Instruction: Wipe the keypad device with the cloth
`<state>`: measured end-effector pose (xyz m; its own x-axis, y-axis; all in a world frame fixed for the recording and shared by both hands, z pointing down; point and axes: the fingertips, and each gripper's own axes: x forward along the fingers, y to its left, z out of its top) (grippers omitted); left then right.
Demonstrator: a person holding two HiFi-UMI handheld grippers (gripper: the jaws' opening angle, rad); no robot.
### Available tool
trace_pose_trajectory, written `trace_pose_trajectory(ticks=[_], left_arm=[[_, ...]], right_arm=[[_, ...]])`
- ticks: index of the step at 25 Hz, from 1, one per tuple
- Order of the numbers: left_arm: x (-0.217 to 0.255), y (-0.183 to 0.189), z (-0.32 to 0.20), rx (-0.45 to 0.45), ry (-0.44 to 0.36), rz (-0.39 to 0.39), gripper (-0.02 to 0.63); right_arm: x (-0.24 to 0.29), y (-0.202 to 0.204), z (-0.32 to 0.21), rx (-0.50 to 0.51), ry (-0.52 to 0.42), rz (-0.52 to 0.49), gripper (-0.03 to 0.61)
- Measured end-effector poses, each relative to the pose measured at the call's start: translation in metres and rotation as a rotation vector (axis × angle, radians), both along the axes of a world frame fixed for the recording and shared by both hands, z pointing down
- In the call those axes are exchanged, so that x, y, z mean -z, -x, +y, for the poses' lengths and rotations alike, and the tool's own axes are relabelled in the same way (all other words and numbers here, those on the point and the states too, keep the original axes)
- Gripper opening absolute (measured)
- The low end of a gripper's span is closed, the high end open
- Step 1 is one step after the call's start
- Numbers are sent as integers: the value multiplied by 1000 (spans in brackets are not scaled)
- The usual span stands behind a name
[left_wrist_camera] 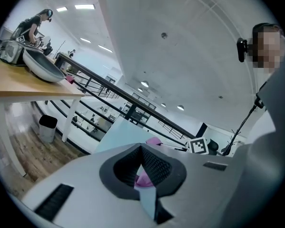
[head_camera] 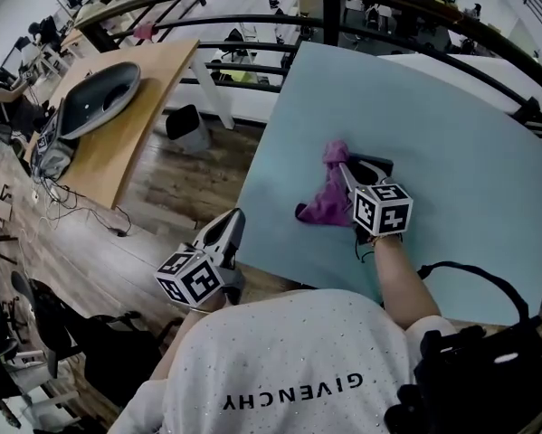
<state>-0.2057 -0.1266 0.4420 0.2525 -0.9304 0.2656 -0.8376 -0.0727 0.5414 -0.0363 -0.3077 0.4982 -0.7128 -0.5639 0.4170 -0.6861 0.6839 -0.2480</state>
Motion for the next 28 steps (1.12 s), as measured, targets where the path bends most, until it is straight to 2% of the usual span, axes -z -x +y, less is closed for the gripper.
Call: trace_pose_trajectory(ticks=[8,15,28], left_arm=[[-6,-15,-14,-68,8,-12,0],[-2,-29,-20,-143,-7,-23,0],[-3,-36,-19,-181,-6,1,0]], right_arm=[[-11,-43,-7,-110,7,31,64],[-14,-83,-10,-257,10,67,64],[-24,-133,-5,-438,75,76,64]])
